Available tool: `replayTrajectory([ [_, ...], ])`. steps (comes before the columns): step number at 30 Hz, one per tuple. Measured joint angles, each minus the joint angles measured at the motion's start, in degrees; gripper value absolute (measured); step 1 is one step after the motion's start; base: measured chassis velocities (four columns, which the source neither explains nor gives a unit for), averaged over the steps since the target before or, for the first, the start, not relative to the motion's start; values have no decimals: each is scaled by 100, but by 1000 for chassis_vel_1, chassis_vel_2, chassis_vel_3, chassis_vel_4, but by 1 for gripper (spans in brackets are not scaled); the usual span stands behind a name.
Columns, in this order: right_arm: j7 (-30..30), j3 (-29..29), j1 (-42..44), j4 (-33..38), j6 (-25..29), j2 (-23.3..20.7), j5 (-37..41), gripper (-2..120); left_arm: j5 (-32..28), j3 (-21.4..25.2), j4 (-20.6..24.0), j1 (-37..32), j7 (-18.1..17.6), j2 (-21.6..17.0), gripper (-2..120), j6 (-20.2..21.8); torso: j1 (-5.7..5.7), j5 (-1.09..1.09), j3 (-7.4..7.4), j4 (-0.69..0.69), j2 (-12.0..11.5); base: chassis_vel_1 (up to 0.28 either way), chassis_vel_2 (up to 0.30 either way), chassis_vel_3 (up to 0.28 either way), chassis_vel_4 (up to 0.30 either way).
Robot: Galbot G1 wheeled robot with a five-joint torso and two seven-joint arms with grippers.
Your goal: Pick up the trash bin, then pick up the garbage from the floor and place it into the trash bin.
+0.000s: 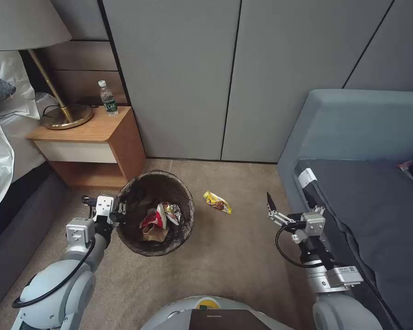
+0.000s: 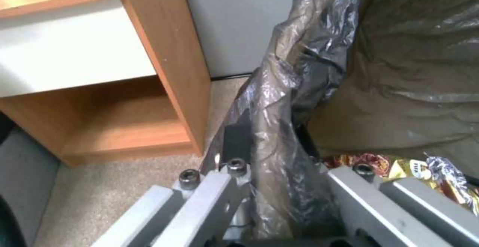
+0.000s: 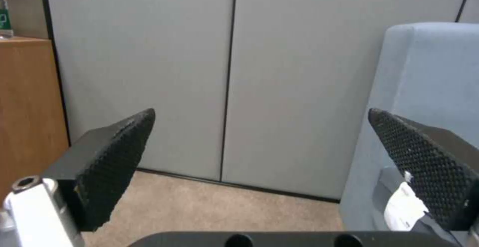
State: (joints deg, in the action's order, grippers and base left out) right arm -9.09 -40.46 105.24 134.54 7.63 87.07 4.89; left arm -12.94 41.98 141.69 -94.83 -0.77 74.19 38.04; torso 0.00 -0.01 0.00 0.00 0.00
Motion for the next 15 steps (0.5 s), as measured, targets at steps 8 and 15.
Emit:
replayTrajectory([
  [8,-10,-8,-2,16,-17,-13,45,100,34,3,-1,-9,23,8,3,-8,0,1,0,0,0,-10,15,12,-11],
  [15,-5,4,-17,18,-38,-17,44,100,56,6,2,-15,35,20,3,-27,0,1,1,-1,0,-70,62,61,-62],
])
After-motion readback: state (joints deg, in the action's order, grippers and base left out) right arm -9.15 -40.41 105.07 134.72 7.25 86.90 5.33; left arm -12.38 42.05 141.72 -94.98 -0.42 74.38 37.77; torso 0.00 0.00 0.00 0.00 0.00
